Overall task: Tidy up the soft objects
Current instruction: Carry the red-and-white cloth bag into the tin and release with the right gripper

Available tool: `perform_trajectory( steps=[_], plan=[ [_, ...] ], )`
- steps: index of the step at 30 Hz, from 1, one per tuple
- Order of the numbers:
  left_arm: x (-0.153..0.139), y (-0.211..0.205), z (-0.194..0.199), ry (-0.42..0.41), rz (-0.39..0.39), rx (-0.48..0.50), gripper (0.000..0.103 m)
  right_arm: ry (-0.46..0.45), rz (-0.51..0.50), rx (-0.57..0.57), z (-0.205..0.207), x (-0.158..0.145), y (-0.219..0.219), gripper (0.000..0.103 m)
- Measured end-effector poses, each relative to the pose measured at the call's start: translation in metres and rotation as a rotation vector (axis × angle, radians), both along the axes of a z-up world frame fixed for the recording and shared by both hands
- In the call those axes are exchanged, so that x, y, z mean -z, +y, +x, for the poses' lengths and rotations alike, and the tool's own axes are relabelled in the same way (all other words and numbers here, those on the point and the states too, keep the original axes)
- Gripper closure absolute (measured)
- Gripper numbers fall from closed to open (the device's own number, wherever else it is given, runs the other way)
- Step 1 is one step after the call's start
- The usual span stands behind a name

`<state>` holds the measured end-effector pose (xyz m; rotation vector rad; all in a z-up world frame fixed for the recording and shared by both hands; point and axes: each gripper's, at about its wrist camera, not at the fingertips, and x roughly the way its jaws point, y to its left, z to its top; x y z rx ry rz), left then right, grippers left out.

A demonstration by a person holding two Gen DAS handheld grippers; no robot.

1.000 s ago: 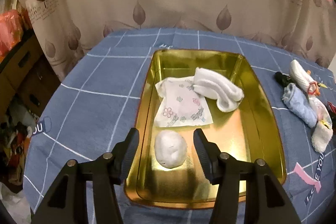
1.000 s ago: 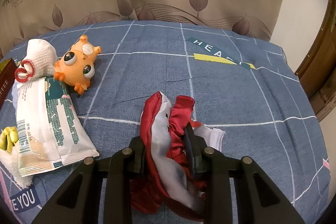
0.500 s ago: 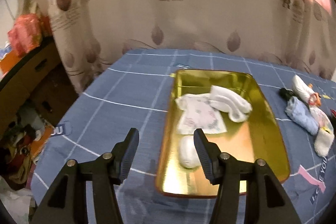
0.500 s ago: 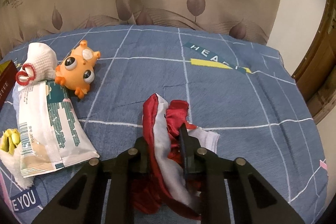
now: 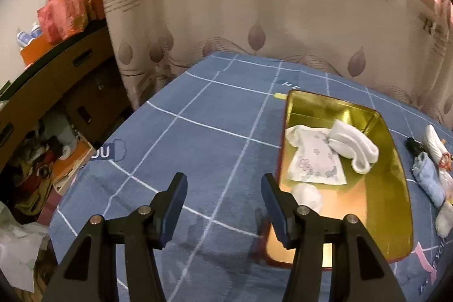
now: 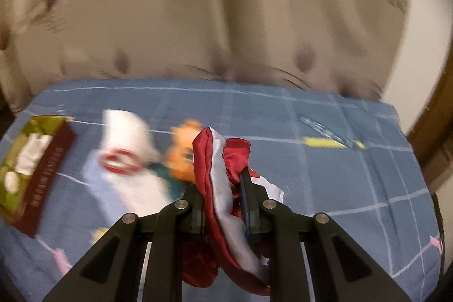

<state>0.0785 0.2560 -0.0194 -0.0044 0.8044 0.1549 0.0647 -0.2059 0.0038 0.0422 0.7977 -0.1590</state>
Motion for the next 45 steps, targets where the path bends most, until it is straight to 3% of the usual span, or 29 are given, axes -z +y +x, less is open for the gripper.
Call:
perform_trajectory(
  steps=[9,17,29,40,44,45],
  plan=[
    [-0.001,0.01,-0.001,-0.002,-0.022,-0.04,0.047,0.002,0.081,-0.297,0.02,-0.02,0.121,0.087],
    [0.001,0.013,0.0,0.005,-0.01,-0.046,0.047,0.04,0.081,-0.513,0.031,-0.009,0.22,0.087],
    [0.005,0.035,0.002,0.031,-0.015,-0.137,0.047,0.123,0.045,-0.621,0.05,0.031,0.297,0.087],
    [0.008,0.05,0.003,0.043,-0.041,-0.187,0.047,0.172,-0.037,-0.596,0.078,0.06,0.319,0.086],
    [0.008,0.048,0.003,0.043,-0.033,-0.181,0.047,0.177,-0.055,-0.61,0.077,0.062,0.324,0.078],
    [0.008,0.047,0.003,0.042,-0.031,-0.18,0.047,0.17,-0.057,-0.612,0.076,0.061,0.323,0.073]
  ],
)
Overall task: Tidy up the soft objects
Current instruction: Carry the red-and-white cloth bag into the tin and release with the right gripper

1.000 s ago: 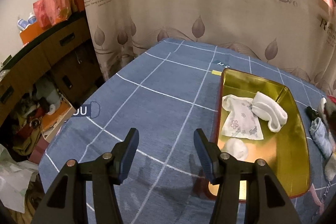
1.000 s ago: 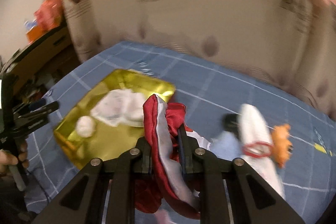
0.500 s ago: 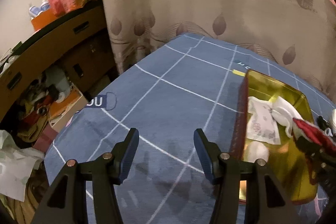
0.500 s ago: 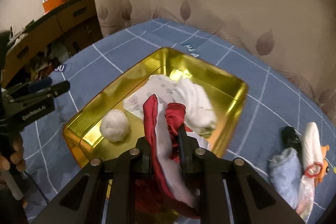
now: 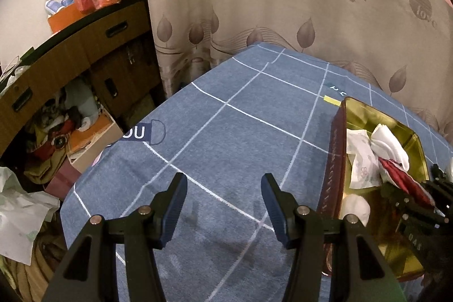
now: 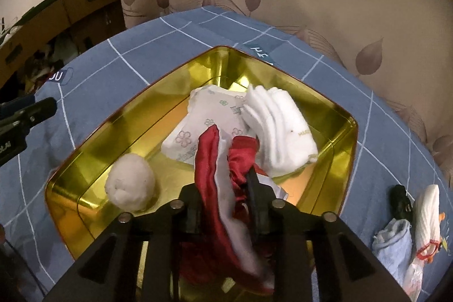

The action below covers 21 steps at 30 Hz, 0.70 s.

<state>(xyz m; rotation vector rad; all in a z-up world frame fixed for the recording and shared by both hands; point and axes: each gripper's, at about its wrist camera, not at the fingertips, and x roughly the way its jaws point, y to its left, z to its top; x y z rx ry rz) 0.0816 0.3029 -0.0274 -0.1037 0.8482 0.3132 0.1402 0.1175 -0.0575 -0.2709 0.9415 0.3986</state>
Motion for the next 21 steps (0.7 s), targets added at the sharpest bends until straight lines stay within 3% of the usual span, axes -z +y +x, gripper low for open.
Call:
perform_trajectory(
  steps=[1,4,9,21],
  plan=[
    [0.001,0.0,0.0,0.001,-0.001,0.001,0.047,-0.006,-0.003,-0.001,-0.001,-0.001,0.0,0.064],
    [0.001,-0.001,0.001,0.005,0.0,0.007,0.047,-0.03,-0.001,0.0,-0.006,-0.006,0.0,0.051],
    [0.0,-0.002,0.0,-0.004,-0.013,0.018,0.047,-0.052,0.042,-0.006,-0.017,-0.023,-0.005,0.041],
    [0.0,-0.006,0.0,-0.004,0.002,0.019,0.047,-0.101,0.129,0.028,-0.052,-0.062,-0.045,0.039]
  ],
)
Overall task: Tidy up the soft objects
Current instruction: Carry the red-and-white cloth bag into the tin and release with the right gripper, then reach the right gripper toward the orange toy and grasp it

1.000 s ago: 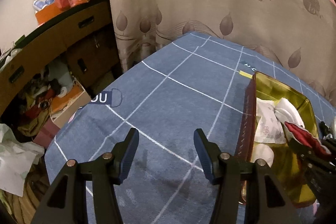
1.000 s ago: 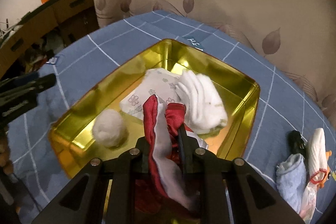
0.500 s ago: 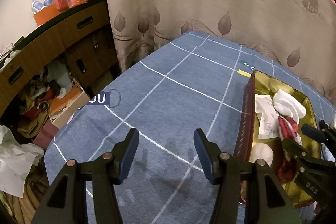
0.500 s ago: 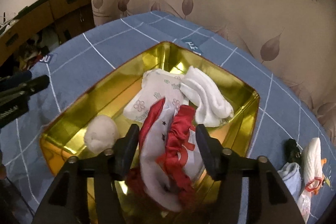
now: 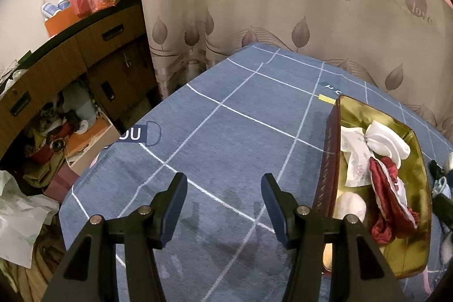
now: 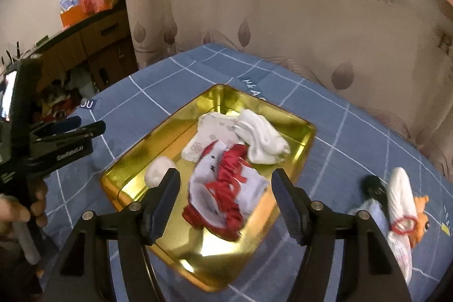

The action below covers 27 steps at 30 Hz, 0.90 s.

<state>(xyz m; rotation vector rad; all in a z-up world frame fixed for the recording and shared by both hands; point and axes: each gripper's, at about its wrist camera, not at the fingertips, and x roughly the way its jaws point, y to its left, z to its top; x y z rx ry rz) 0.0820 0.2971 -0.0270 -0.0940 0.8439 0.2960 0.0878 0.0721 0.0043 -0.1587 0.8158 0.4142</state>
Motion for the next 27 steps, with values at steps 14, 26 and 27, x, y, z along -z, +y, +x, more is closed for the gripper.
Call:
perform_trajectory(
  steps=[14,26,27],
  plan=[
    [0.0,-0.006,-0.001,0.0,0.019,0.008,0.047,-0.023,-0.046,0.305,-0.006,-0.01,-0.154,0.039],
    [0.002,-0.011,-0.001,-0.005,0.033,0.036,0.047,0.057,-0.083,0.52,0.032,0.031,-0.266,0.039],
    [0.002,-0.012,-0.001,-0.007,0.039,0.035,0.047,0.066,-0.082,0.519,0.037,0.037,-0.267,0.039]
  ],
)
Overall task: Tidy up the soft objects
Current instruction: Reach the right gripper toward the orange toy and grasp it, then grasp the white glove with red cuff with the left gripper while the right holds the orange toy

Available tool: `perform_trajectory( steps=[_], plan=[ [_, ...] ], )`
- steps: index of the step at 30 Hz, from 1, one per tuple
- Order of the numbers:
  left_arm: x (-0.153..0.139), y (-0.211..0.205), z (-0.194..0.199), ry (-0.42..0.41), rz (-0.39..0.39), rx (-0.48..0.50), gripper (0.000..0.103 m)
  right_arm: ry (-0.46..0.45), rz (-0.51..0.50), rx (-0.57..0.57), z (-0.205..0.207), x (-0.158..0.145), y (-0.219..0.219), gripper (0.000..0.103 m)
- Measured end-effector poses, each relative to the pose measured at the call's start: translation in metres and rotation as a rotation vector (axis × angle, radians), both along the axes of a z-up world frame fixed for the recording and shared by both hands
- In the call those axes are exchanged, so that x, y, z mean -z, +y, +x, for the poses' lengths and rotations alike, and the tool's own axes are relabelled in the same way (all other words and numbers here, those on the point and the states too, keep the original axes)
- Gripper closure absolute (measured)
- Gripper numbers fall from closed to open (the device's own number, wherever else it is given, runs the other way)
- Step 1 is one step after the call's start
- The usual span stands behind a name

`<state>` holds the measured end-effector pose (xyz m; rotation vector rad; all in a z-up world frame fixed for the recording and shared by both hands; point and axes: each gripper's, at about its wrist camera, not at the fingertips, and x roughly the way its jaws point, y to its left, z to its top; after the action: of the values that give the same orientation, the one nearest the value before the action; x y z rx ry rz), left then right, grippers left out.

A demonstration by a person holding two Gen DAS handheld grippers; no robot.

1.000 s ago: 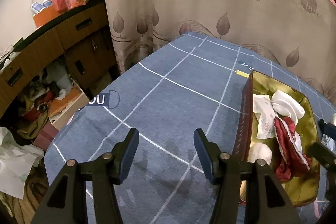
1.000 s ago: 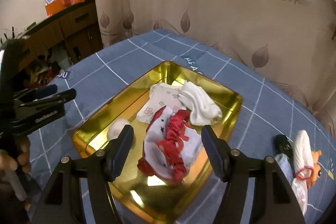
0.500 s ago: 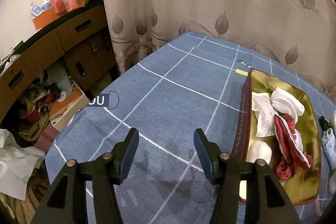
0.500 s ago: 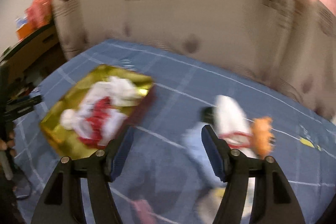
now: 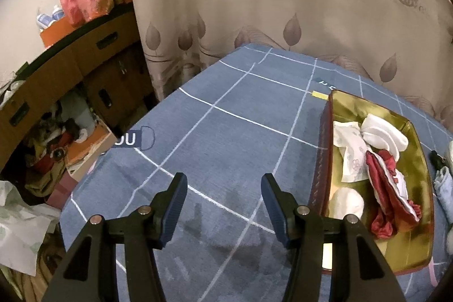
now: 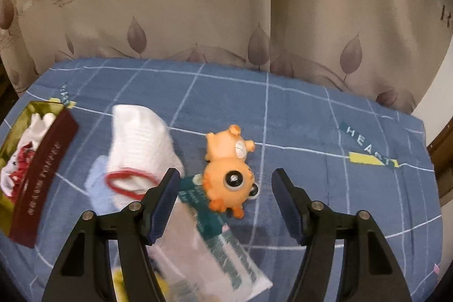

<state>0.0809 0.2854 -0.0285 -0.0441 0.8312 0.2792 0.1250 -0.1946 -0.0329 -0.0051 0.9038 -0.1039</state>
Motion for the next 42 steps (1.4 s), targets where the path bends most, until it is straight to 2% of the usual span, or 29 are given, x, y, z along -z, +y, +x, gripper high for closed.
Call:
perform_trajectory(
  steps=[4,8,12,14,16,19,22,24,30,33,42],
  plan=[
    [-0.005,-0.007,0.0,-0.006,-0.006,0.014,0.047,0.022,-0.001,-0.005,0.016,0.017,-0.007,0.039],
    [-0.016,-0.027,0.003,0.0,0.02,0.063,0.047,0.027,-0.008,-0.021,0.026,0.027,-0.015,0.039],
    [-0.032,-0.07,0.008,0.009,0.041,0.163,0.047,0.028,0.01,-0.029,0.033,0.034,-0.022,0.041],
    [-0.039,-0.093,0.01,0.004,0.036,0.218,0.047,0.021,0.028,-0.039,0.034,0.036,-0.024,0.049],
    [-0.046,-0.121,0.013,0.012,0.007,0.285,0.047,0.02,0.071,-0.058,0.034,0.037,-0.026,0.062],
    [-0.049,-0.156,0.02,0.029,-0.069,0.365,0.047,0.004,0.08,-0.061,0.03,0.035,-0.026,0.064],
    [-0.051,-0.192,0.027,0.046,-0.103,0.423,0.047,-0.027,0.058,-0.044,0.02,0.03,-0.03,0.064],
    [-0.051,-0.213,0.032,0.058,-0.111,0.456,0.047,-0.057,0.049,-0.023,0.008,0.022,-0.039,0.064],
    [-0.047,-0.28,0.046,0.101,-0.206,0.559,0.047,-0.094,0.027,0.034,-0.036,0.011,-0.064,0.064],
    [-0.041,-0.31,0.06,0.148,-0.276,0.579,0.047,-0.091,0.045,0.055,-0.055,0.015,-0.071,0.064],
    [-0.013,-0.354,0.098,0.282,-0.388,0.51,0.047,-0.08,0.121,0.093,-0.074,0.036,-0.082,0.064]
  ],
)
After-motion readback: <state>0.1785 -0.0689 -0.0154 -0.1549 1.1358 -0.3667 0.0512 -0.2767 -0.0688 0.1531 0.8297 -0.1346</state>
